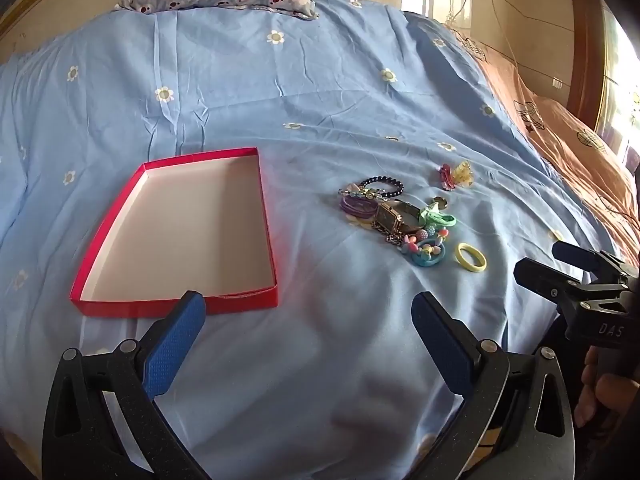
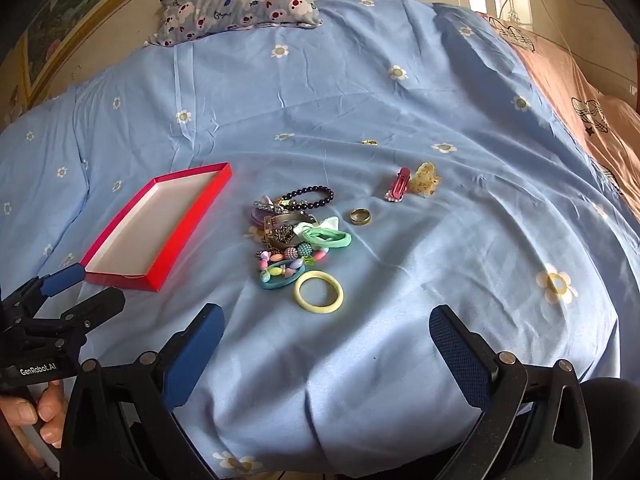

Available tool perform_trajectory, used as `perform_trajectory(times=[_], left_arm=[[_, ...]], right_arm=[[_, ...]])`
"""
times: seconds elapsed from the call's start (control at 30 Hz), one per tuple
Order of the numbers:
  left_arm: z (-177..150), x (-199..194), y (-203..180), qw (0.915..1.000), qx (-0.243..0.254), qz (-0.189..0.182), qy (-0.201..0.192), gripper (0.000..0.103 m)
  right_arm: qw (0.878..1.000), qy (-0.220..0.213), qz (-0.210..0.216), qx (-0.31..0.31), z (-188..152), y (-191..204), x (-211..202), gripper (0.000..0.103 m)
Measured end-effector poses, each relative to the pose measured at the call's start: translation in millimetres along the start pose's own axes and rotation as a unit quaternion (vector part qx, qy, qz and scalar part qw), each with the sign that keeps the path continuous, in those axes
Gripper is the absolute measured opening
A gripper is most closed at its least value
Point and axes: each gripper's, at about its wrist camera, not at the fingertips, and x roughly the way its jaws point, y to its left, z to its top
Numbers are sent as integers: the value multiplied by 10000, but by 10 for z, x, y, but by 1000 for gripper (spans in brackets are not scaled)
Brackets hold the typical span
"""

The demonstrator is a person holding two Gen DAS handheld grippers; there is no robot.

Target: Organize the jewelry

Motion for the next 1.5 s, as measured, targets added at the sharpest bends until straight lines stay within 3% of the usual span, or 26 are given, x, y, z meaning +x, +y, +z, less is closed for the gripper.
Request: perform_trajectory(times=[0.1,0.17,0.43,1.5], left_arm=[[-3,-11,-2,10000,19,14,-22,103],[-4,-18,2,10000,21,20,-41,103],[13,-60,4,9999,20,51,-111,103],[16,-54,-1,9999,10,36,-112,103]], right_arm=[[9998,8,217,-40,38,-368,107,103],[9997,-11,233,-61,36,-412,127,103],[9991,-229,319,-185,55,-360,75,103],[9980,-280,544,-161,48,-353,117,103]])
